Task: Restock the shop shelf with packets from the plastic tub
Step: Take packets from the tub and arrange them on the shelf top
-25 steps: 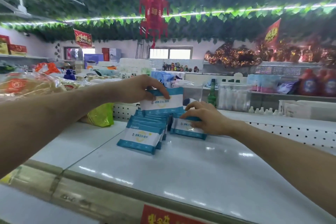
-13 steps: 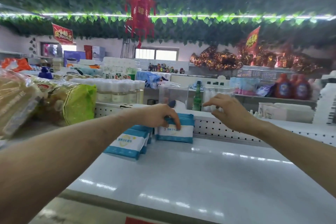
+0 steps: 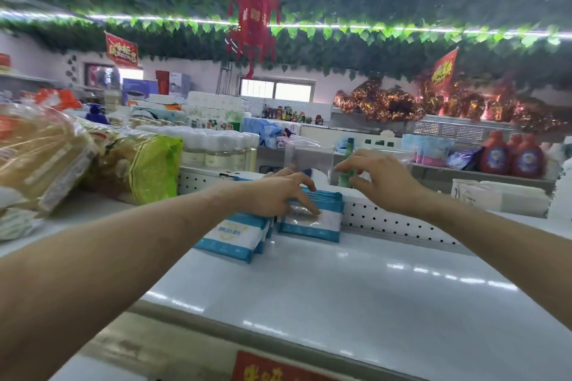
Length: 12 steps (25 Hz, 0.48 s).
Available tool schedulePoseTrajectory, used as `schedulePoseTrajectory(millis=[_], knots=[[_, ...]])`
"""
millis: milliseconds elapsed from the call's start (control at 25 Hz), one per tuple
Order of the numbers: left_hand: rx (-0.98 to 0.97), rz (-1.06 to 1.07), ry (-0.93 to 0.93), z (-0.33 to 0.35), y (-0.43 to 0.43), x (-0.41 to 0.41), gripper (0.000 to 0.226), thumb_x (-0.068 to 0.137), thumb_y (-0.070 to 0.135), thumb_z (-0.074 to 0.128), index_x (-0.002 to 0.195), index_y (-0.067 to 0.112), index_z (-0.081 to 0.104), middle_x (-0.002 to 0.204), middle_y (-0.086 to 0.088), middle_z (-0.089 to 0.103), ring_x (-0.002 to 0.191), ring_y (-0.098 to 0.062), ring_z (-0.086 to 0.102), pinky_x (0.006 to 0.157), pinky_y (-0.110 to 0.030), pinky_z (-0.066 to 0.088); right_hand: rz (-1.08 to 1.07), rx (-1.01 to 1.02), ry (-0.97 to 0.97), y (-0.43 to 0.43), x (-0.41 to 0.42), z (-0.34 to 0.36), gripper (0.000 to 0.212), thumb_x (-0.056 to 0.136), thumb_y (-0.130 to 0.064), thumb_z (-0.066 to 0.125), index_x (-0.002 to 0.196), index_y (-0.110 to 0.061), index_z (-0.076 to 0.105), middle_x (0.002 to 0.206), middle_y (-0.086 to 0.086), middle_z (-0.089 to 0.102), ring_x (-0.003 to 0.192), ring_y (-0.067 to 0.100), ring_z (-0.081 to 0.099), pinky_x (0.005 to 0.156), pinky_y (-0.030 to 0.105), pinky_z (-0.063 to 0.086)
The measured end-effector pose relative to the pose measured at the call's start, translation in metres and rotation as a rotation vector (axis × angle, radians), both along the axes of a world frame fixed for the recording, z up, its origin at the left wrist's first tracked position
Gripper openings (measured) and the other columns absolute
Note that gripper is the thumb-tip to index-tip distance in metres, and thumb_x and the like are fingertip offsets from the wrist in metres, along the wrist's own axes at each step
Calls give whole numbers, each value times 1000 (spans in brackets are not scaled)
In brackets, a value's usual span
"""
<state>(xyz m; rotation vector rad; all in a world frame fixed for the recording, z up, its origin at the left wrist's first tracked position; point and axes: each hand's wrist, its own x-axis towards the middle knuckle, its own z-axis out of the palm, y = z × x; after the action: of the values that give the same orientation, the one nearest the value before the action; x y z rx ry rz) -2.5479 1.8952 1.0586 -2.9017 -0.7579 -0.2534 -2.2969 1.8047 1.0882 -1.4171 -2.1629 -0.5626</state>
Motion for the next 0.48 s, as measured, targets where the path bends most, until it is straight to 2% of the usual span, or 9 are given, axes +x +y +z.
schedulePoseTrajectory(millis=[120, 200, 280, 320, 400, 480], knots=[[-68, 9, -178, 23, -28, -45, 47, 100, 11, 62, 136, 39, 63, 141, 11, 46, 129, -12, 39, 113, -37, 34, 83, 33, 28, 14, -47, 17, 26, 97, -18, 64, 119, -31, 71, 108, -10, 64, 93, 8, 57, 88, 40, 54], [-71, 90, -261, 37, -49, -99, 43, 99, 10, 64, 136, 32, 64, 131, 13, 51, 122, -9, 48, 107, -31, 40, 187, 49, 49, 24, -98, 24, 27, 96, -16, 66, 119, -30, 72, 108, -8, 66, 90, 7, 58, 85, 29, 51], [-44, 219, -306, 43, -73, -163, 40, 99, 11, 64, 136, 29, 65, 123, 12, 55, 114, -11, 56, 100, -34, 50, 337, 17, 46, 31, -159, 25, 28, 97, -15, 64, 121, -28, 71, 108, -9, 67, 88, 3, 56, 78, 18, 44], [-37, 299, -313, 40, -87, -199, 40, 99, 12, 63, 135, 29, 66, 118, 14, 57, 109, -10, 58, 97, -32, 52, 420, -17, 33, 31, -193, 22, 28, 97, -16, 63, 122, -27, 70, 107, -9, 66, 87, 1, 56, 76, 19, 44], [-28, 455, -320, 28, -122, -269, 39, 100, 11, 62, 134, 29, 66, 110, 19, 59, 102, -2, 60, 90, -25, 51, 563, -88, -11, 29, -262, 11, 29, 95, -17, 62, 122, -26, 69, 104, -12, 65, 87, 5, 57, 79, 28, 49], [-29, 590, -334, 10, -163, -334, 35, 100, 13, 62, 131, 29, 67, 112, 17, 64, 101, -3, 62, 88, -27, 53, 707, -146, -68, 21, -331, -7, 32, 91, -18, 62, 121, -28, 67, 103, -14, 63, 87, 9, 57, 83, 37, 52]])
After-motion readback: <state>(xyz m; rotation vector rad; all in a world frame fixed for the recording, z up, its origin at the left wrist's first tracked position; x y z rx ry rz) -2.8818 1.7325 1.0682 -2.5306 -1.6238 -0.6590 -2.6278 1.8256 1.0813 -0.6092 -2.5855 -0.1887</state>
